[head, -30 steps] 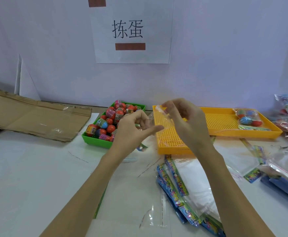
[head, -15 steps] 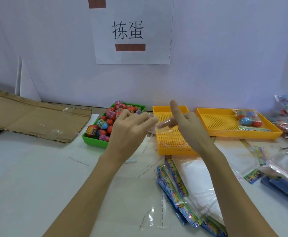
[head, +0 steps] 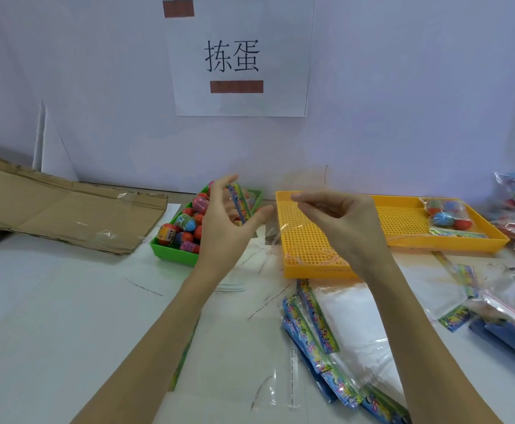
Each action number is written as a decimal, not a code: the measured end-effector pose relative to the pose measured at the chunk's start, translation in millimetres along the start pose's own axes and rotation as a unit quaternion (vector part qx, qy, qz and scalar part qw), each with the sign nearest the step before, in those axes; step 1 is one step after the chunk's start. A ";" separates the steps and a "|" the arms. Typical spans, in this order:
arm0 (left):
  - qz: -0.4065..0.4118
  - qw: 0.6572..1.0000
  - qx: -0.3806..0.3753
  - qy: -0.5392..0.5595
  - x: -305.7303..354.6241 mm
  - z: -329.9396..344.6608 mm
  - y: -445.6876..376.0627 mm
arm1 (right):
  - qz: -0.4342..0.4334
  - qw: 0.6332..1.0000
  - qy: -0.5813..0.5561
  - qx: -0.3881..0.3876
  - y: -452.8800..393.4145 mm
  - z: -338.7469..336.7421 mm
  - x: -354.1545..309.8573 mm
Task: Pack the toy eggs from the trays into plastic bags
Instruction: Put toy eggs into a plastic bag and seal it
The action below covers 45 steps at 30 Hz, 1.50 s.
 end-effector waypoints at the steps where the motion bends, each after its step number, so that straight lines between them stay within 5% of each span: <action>1: -0.027 0.996 -0.012 0.080 0.9 -1.7 -1.1 | 0.001 1.000 -0.012 -0.010 0.1 -0.9 -0.5; 5: -0.012 0.993 -0.031 0.115 4.0 -2.0 -2.6 | 0.086 0.983 -0.141 -0.086 2.7 -1.5 -0.2; 9: 0.025 0.996 -0.061 0.065 5.5 -2.8 -1.2 | 0.233 0.905 -0.329 -0.135 1.5 -1.3 3.6; 14: 0.047 0.991 -0.115 0.043 5.8 -1.6 0.3 | 0.288 0.866 -0.359 -0.193 -0.3 -2.9 6.4; 26: -0.059 0.976 -0.069 0.199 8.3 -2.8 -0.1 | 0.221 0.840 -0.441 -0.227 0.3 -3.3 0.9; 45: -0.057 0.990 -0.018 0.126 6.3 -5.0 -1.5 | 0.154 0.923 -0.257 -0.243 0.6 -2.1 -1.1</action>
Point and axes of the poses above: each hand's wrist, its own y-axis away from the middle knuckle, its own z-axis out of the palm, x = y × z, the point moved 1 cm from there along -y, towards the middle knuckle, and after that the axes turned 8 degrees about y, right-handed, at the moved point
